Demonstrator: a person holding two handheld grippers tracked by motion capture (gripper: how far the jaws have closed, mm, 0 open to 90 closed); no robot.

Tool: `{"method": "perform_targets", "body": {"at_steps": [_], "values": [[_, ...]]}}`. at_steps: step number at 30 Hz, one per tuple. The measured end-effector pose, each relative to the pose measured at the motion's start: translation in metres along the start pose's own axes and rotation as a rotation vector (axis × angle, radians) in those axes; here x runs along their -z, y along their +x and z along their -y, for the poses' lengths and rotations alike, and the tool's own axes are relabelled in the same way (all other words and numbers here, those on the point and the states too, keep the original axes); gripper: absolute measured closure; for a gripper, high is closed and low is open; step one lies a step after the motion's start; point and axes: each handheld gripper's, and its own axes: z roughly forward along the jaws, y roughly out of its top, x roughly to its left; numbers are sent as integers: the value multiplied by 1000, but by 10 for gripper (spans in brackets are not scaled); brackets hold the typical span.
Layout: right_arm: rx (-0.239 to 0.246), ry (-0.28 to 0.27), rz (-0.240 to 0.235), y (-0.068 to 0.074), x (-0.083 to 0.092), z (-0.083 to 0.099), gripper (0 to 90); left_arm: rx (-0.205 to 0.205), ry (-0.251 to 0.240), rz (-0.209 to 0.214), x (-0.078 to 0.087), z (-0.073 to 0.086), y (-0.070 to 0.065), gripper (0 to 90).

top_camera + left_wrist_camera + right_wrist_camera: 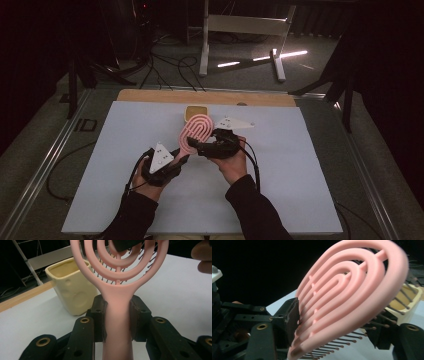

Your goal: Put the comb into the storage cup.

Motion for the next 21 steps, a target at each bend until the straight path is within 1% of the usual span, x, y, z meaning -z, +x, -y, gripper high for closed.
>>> {"method": "perform_targets", "body": {"at_steps": [2,6,9,11,13,16,21], "values": [[-9,-7,-5,0,0,0,380,-4,0,1,0,0,-1,699],[-17,0,-18,0,-1,0,424,-8,-9,-1,-1,1,-2,698],[-27,2,-37,0,-2,0,464,-4,-16,4,-1,2,-1,698],[-35,5,-60,0,-1,0,502,-1,-19,7,-1,2,-2,698],[-40,3,-65,0,-1,0,516,-5,-17,8,-1,3,-2,698],[-46,-1,-81,0,-1,0,544,-1,-16,8,-3,3,-2,697],[-48,0,-115,3,0,-1,596,-4,-10,5,-3,4,-2,698]]}}
